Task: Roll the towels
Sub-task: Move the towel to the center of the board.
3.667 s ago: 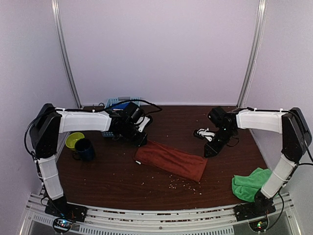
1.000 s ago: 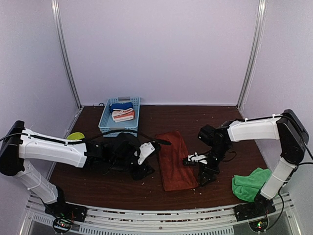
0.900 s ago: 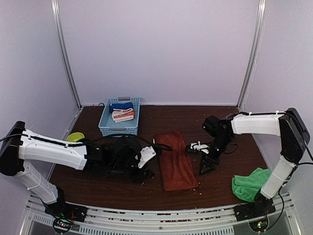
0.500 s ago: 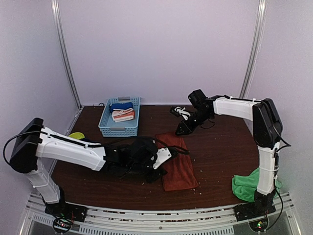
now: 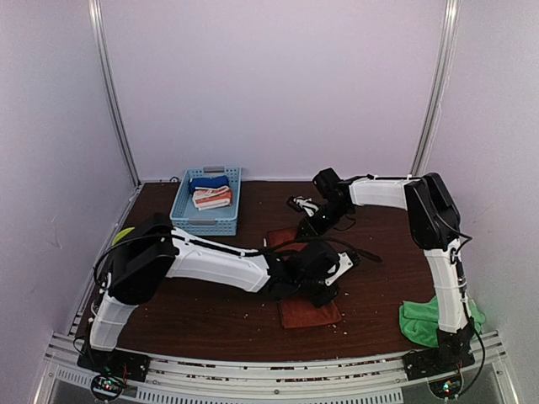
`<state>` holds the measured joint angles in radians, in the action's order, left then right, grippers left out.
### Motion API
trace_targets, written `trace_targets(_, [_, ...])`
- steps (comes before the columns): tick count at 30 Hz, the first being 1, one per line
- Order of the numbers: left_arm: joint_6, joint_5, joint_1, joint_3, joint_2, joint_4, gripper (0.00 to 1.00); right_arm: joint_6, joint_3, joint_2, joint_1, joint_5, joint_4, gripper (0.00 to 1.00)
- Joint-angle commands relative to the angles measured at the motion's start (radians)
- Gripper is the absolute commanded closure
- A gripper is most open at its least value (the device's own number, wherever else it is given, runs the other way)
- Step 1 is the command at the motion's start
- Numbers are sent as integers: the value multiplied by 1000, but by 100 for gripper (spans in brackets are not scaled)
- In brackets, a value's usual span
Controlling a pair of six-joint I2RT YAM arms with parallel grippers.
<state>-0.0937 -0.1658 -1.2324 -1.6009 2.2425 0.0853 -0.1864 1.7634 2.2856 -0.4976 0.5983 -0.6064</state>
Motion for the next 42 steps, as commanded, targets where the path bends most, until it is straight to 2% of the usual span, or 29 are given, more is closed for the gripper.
trace_targets(1, [-13, 33, -3, -3, 62, 21, 69, 8, 15, 17, 7, -15, 27, 75])
trace_targets(8, [-30, 117, -42, -7, 107, -82, 70, 43, 47, 36, 26, -53, 59, 74])
trace_targets(16, [0, 92, -55, -75, 101, -80, 68, 31, 109, 58, 27, 23, 13, 72])
trace_targets(22, [93, -33, -54, 11, -75, -122, 53, 6, 129, -83, 58, 78, -31, 65])
trace_targets(27, [179, 8, -57, 169, -270, -84, 46, -7, 49, -276, 108, 66, -52, 60])
trace_targets(29, [189, 22, -58, 244, -333, -44, 27, -32, -37, -358, 127, 71, -66, 59])
trace_targets(30, [186, 21, -59, 281, -361, -29, 25, -39, -93, -401, 136, 74, -60, 59])
trace_targets(33, [200, 51, -64, 382, -416, -3, 28, -48, -300, -532, 153, 71, 12, 58])
trace_targets(38, [240, 125, -85, 403, -391, 45, 43, -5, -558, -688, 188, 8, 194, 52])
trace_targets(40, [253, 136, -90, 391, -358, 48, 44, 14, -602, -693, 212, 21, 236, 50])
trace_targets(42, [266, 148, -92, 370, -315, 63, 45, 5, -585, -669, 222, 39, 207, 51])
